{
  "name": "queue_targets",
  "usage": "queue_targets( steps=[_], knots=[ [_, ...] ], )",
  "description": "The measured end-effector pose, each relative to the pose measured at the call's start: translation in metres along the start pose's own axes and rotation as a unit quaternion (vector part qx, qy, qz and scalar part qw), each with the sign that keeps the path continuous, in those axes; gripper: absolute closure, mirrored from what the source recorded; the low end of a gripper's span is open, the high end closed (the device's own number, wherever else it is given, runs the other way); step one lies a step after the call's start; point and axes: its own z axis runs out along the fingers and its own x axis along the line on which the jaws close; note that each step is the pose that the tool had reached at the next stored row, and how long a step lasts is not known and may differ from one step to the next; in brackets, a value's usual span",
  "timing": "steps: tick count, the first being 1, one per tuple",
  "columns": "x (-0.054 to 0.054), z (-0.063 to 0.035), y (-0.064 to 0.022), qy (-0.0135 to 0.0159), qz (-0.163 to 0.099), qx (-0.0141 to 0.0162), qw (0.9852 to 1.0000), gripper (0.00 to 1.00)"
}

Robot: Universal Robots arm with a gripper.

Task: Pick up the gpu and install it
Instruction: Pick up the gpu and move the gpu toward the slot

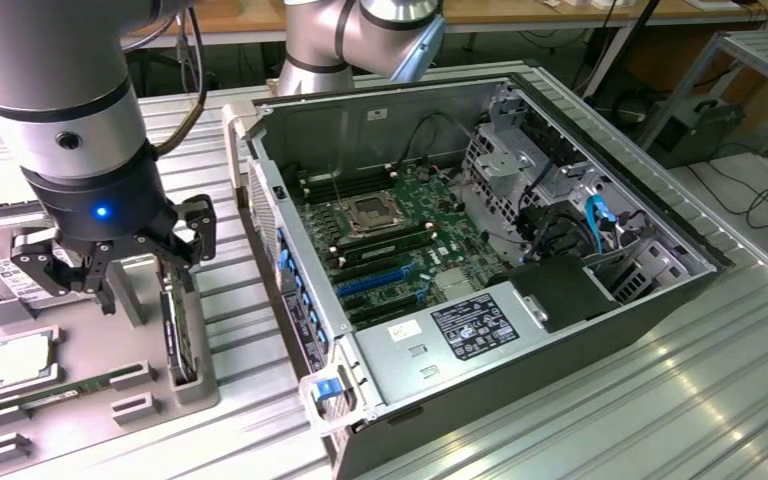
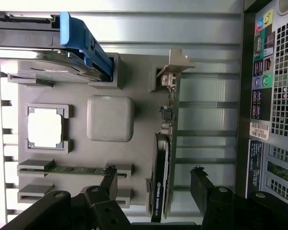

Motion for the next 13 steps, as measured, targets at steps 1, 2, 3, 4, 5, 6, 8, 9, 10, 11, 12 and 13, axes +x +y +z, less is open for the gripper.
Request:
queue_targets(
  steps=[1, 2, 3, 4, 5, 6, 8, 9, 10, 11, 12, 13],
  knots=[
    [0.0000, 0.0006, 0.0000, 0.0001, 0.000, 0.0000, 1.0000, 0.28],
    [0.0000, 0.0016, 0.0000, 0.0002, 0.000, 0.0000, 1.0000, 0.28],
    [0.0000, 0.0023, 0.0000, 0.0002, 0.000, 0.0000, 1.0000, 0.28],
    [0.0000, 0.0028, 0.0000, 0.0004, 0.000, 0.0000, 1.0000, 0.28],
    [0.0000, 0.0034, 0.0000, 0.0005, 0.000, 0.0000, 1.0000, 0.28],
    [0.0000, 0.0039, 0.0000, 0.0006, 0.000, 0.0000, 1.0000, 0.28],
    [0.0000, 0.0049, 0.0000, 0.0010, 0.000, 0.0000, 1.0000, 0.28],
    [0.0000, 0.0055, 0.0000, 0.0011, 0.000, 0.0000, 1.0000, 0.28],
    [0.0000, 0.0060, 0.0000, 0.0012, 0.000, 0.0000, 1.0000, 0.28],
    [0.0000, 0.0065, 0.0000, 0.0014, 0.000, 0.0000, 1.0000, 0.28],
    [0.0000, 0.0070, 0.0000, 0.0015, 0.000, 0.0000, 1.0000, 0.28],
    [0.0000, 0.0077, 0.0000, 0.0016, 0.000, -0.0001, 1.0000, 0.28]
  ],
)
